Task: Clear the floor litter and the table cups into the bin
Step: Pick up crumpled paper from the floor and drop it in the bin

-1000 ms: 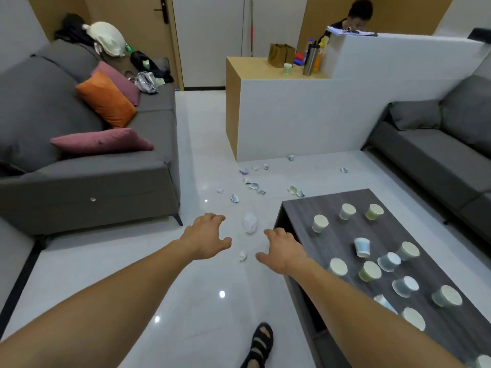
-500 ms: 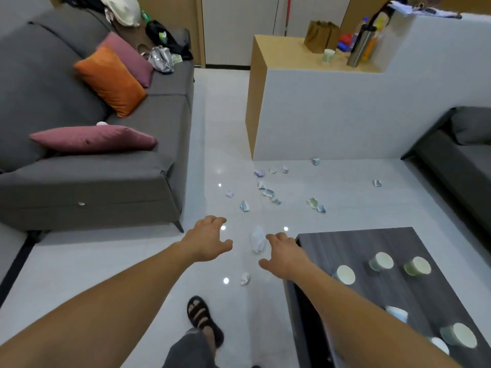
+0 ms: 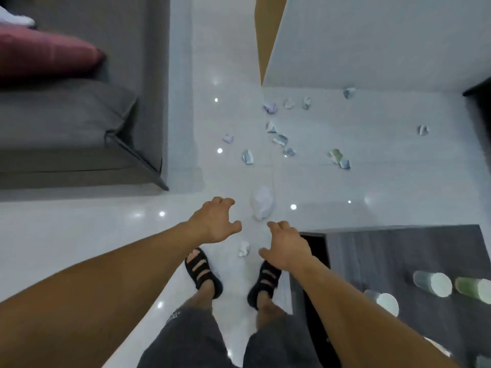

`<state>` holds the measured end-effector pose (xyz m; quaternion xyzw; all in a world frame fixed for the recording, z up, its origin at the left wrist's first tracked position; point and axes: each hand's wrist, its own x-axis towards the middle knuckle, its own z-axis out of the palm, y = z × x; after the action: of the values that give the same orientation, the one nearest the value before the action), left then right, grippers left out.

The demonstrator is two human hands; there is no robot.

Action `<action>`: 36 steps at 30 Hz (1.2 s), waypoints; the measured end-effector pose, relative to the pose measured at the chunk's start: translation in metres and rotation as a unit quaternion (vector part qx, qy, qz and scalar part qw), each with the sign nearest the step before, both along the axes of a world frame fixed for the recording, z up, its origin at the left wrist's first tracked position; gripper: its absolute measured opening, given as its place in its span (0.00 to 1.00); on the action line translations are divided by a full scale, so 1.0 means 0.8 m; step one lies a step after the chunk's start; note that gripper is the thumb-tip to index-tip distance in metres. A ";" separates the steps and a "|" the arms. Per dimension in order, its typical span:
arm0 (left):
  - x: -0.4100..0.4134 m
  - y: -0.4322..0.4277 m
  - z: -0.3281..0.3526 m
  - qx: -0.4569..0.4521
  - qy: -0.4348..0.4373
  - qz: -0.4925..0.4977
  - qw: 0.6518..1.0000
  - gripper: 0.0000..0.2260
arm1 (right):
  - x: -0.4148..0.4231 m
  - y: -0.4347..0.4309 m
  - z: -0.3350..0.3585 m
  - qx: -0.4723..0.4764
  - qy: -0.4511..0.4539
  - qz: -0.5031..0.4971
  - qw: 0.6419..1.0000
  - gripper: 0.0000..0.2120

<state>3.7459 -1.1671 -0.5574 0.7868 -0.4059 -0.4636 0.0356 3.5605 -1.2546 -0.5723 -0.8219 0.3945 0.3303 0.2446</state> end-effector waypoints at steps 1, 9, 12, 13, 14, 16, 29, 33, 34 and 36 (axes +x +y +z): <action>0.007 -0.010 -0.035 0.009 0.004 0.000 1.000 0.33 | 0.010 -0.012 -0.036 0.007 0.003 -0.002 1.000 0.38; -0.014 -0.037 -0.365 0.076 0.039 0.060 0.995 0.32 | 0.031 -0.050 -0.379 0.062 0.014 0.083 0.995 0.37; -0.045 -0.014 -0.479 0.105 0.059 0.086 0.989 0.31 | -0.005 -0.036 -0.497 0.081 0.038 0.093 0.992 0.37; -0.054 -0.006 -0.512 0.113 0.061 0.094 0.987 0.31 | -0.017 -0.029 -0.532 0.086 0.038 0.094 0.991 0.37; -0.062 0.002 -0.542 0.118 0.062 0.101 0.986 0.31 | -0.027 -0.022 -0.565 0.088 0.036 0.098 0.991 0.37; -0.076 0.016 -0.595 0.125 0.066 0.109 0.984 0.31 | -0.040 -0.008 -0.623 0.096 0.034 0.107 0.989 0.39; -0.103 0.016 -0.691 0.110 0.120 0.187 0.969 0.32 | -0.044 0.004 -0.711 0.108 -0.136 -0.015 0.985 0.15; -0.091 -0.021 -0.657 0.084 0.173 0.233 0.953 0.31 | -0.017 -0.027 -0.665 0.137 -0.272 -0.106 0.947 0.08; -0.086 -0.032 -0.649 0.071 0.181 0.244 0.950 0.29 | -0.009 -0.035 -0.654 0.133 -0.299 -0.127 0.936 0.08; -0.074 -0.052 -0.633 0.056 0.201 0.283 0.936 0.21 | 0.005 -0.051 -0.635 0.133 -0.337 -0.166 0.917 0.09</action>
<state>3.6864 -1.2086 -1.0635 0.7604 -0.1244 -0.6046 0.2019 3.5643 -1.2954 -1.0803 -0.7666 0.3720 0.0376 0.5220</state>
